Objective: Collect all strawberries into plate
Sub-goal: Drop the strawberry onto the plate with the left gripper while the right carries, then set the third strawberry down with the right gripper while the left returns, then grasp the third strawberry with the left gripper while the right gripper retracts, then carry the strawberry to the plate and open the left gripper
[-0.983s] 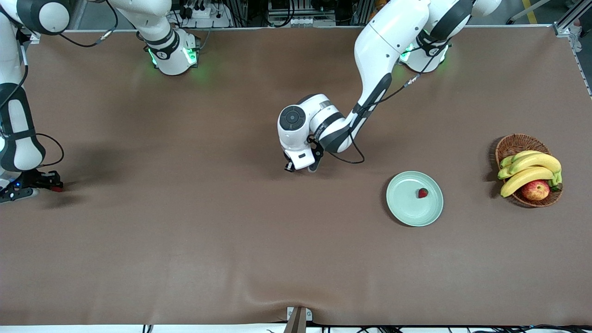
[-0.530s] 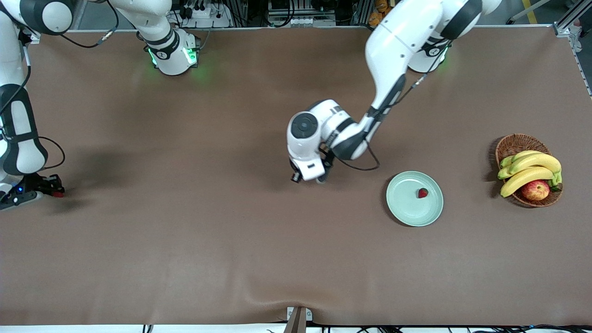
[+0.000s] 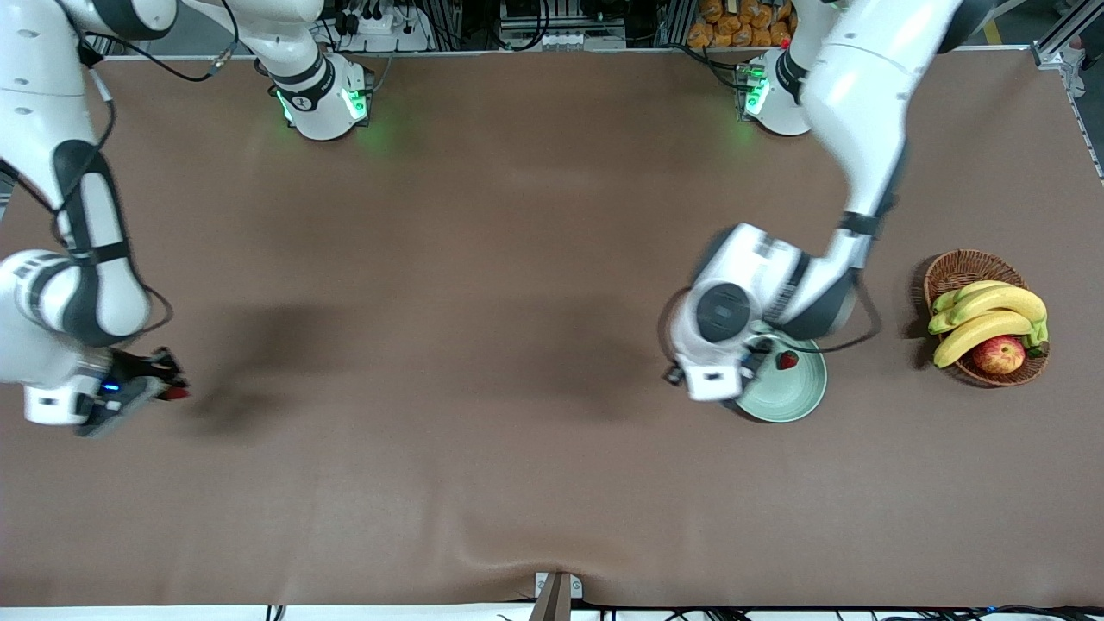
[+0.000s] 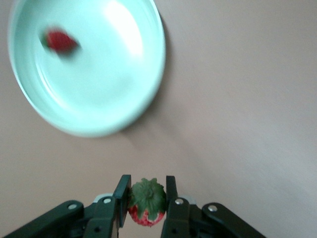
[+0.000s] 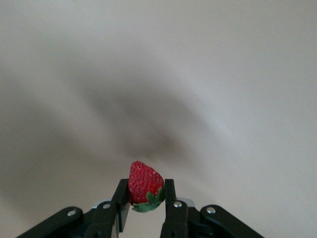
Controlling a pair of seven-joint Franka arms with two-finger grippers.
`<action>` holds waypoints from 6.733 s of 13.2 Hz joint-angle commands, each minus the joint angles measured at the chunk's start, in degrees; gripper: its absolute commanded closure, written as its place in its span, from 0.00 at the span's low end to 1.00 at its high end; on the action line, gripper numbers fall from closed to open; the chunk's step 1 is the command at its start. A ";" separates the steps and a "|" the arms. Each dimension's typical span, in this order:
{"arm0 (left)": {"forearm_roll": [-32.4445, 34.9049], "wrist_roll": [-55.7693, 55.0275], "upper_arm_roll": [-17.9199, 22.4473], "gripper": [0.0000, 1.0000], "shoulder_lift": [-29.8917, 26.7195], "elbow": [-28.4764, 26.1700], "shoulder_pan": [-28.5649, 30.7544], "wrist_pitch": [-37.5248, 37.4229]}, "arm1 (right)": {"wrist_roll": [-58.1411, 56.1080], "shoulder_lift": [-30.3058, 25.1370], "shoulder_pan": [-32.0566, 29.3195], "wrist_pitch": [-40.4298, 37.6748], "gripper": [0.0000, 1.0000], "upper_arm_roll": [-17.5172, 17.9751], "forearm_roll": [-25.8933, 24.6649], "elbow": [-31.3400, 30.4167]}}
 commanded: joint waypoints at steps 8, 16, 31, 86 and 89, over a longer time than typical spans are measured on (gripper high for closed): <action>0.12 26.35 -0.66 0.78 1.44 -4.29 13.37 -0.25 | 21.10 3.18 18.15 4.18 0.94 11.86 0.70 5.46; -0.76 25.56 -0.74 0.00 -3.56 -3.50 13.20 -1.56 | 47.82 10.90 35.22 21.33 0.93 11.69 0.35 8.70; -0.85 26.00 -3.81 0.00 -7.17 1.25 12.94 -9.47 | 51.89 6.98 32.08 20.49 0.00 10.63 0.00 8.02; -5.42 -20.34 -9.78 1.00 8.22 8.46 -0.53 28.52 | 61.29 -36.72 7.55 -43.79 0.00 -0.88 -9.76 8.36; -5.42 -15.24 -13.91 1.00 5.41 7.66 5.53 20.97 | 61.29 -36.72 7.55 -43.78 0.00 -0.88 -9.76 8.45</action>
